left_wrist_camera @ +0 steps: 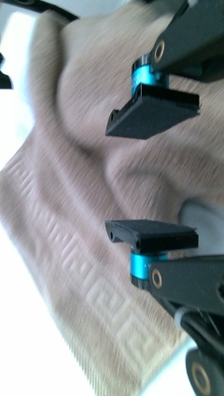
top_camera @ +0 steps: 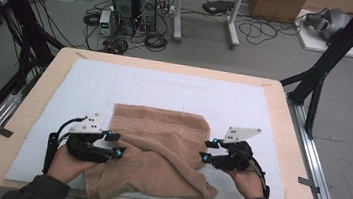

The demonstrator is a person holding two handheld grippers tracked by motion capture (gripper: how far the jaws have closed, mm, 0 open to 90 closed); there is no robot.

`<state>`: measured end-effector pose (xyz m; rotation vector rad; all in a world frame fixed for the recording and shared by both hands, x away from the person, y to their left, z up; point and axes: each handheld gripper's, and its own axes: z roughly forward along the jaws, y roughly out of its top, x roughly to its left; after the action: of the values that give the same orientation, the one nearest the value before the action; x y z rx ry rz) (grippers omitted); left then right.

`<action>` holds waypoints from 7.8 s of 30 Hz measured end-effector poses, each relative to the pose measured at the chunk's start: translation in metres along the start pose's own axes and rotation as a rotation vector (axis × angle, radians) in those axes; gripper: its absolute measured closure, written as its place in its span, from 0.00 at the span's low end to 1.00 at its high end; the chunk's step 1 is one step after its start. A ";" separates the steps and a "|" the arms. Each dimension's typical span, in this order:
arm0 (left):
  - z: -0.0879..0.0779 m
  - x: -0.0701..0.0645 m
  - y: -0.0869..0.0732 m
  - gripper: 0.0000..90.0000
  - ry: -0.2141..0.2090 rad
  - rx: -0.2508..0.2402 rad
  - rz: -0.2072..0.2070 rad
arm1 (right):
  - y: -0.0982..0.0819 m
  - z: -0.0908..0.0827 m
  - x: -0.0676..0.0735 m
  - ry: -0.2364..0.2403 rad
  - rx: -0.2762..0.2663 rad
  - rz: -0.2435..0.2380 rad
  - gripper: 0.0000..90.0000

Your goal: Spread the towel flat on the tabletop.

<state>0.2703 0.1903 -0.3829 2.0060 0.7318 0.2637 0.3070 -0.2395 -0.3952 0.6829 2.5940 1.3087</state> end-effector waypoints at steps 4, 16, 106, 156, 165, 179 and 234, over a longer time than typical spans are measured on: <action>0.014 0.019 0.000 0.47 0.096 0.043 -0.014 | 0.004 0.014 -0.022 -0.017 0.025 0.027 0.54; 0.059 0.065 -0.016 0.64 0.243 0.258 -0.080 | -0.005 0.057 -0.040 -0.085 0.197 0.033 0.73; 0.006 0.066 0.020 0.66 0.128 0.041 -0.050 | 0.021 0.014 -0.038 -0.089 -0.010 0.038 0.61; 0.027 0.015 0.041 0.82 -0.016 0.061 -0.018 | 0.059 -0.009 -0.013 -0.027 -0.070 -0.102 0.94; 0.094 0.087 0.023 0.78 0.123 0.118 -0.199 | 0.040 0.079 -0.074 -0.069 0.088 0.107 0.93; 0.019 0.053 0.042 0.52 0.123 -0.036 -0.103 | 0.039 0.030 -0.043 -0.078 -0.030 0.022 0.71; 0.098 0.059 0.035 0.86 0.218 0.133 -0.042 | -0.016 0.028 0.008 0.166 0.116 -0.082 0.83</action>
<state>0.3764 0.1425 -0.4107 2.1057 0.9489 0.4236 0.3040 -0.2243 -0.4244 0.4980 2.8155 1.2487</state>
